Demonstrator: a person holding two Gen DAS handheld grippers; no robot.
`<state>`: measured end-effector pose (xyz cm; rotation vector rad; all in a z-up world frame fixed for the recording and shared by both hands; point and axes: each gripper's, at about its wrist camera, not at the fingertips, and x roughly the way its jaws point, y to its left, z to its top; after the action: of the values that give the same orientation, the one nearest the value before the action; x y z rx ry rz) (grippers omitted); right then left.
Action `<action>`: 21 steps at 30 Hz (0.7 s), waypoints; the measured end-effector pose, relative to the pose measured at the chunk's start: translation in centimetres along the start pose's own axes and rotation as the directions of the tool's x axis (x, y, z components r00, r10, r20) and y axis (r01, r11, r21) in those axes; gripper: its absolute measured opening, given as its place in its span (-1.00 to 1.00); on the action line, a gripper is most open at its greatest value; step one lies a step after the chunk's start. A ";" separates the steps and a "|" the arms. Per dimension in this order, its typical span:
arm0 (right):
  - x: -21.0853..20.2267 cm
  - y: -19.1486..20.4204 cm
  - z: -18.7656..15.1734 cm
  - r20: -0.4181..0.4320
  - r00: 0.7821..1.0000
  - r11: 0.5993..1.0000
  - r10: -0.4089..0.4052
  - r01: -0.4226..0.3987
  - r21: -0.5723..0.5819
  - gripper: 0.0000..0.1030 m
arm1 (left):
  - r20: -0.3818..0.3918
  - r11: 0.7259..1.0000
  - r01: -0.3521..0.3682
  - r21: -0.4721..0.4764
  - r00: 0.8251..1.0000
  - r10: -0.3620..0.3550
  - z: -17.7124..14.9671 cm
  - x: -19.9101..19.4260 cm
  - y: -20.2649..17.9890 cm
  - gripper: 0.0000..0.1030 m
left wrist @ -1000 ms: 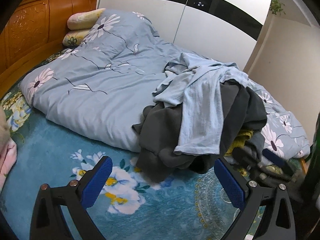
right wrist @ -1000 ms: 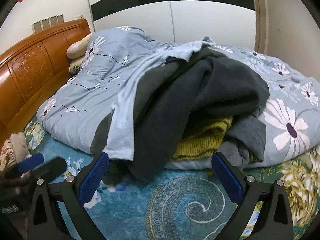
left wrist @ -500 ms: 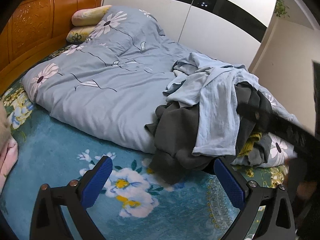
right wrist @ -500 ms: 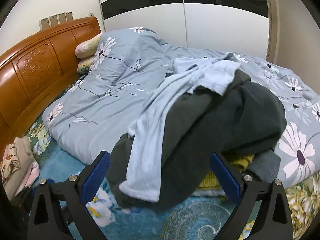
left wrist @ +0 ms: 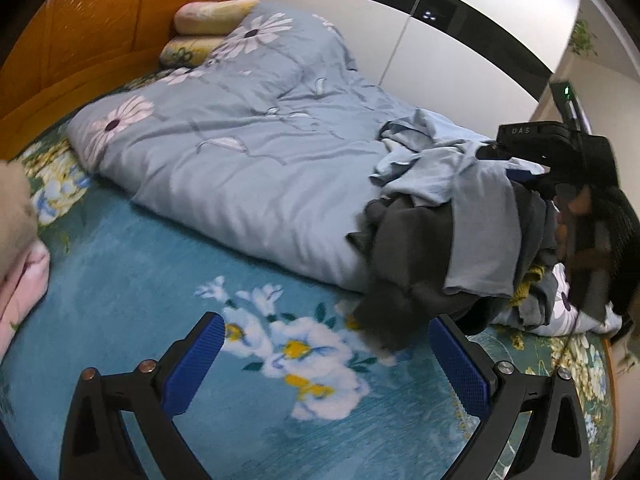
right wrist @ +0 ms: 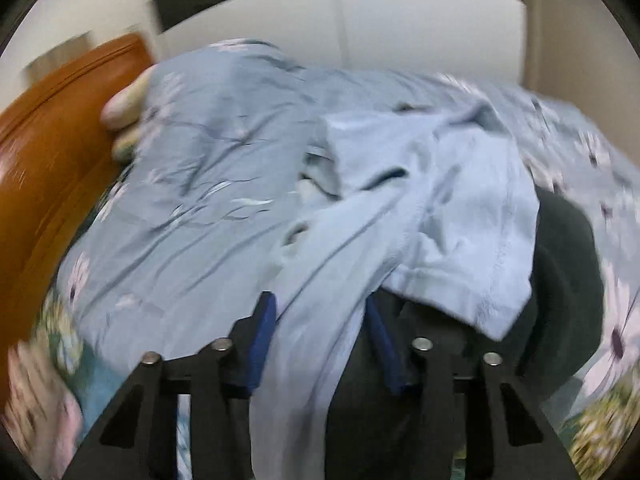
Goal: Fold clothes
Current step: 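Grasp the light blue T-shirt with the right gripper and lift it off the pile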
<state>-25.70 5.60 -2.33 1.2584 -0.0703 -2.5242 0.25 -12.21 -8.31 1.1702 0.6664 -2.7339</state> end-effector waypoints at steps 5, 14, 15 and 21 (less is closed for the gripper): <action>0.7 -2.0 2.1 0.013 0.994 0.973 0.108 -0.108 0.205 -0.62 | 0.000 0.998 -0.003 -0.070 1.000 0.003 -0.8 -0.6 2.6 1.00; -4.7 -2.3 4.5 0.174 0.907 0.855 0.383 -0.419 0.306 -0.91 | 0.019 0.993 0.009 -0.117 1.000 -0.007 -0.9 -3.0 3.5 1.00; -6.1 -2.1 4.7 0.199 0.885 0.836 0.422 -0.464 0.292 -0.91 | 0.025 0.992 0.011 -0.122 1.000 -0.008 -0.9 -3.6 3.5 1.00; -16.5 -0.2 5.7 0.276 0.755 0.761 0.596 -0.640 0.107 -0.91 | 0.066 0.987 0.041 -0.153 0.997 -0.031 -1.0 -7.6 2.6 1.00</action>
<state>-20.94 10.22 13.78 0.8051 -0.6927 -2.0719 6.88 -14.74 -4.49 1.0429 0.8809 -2.6789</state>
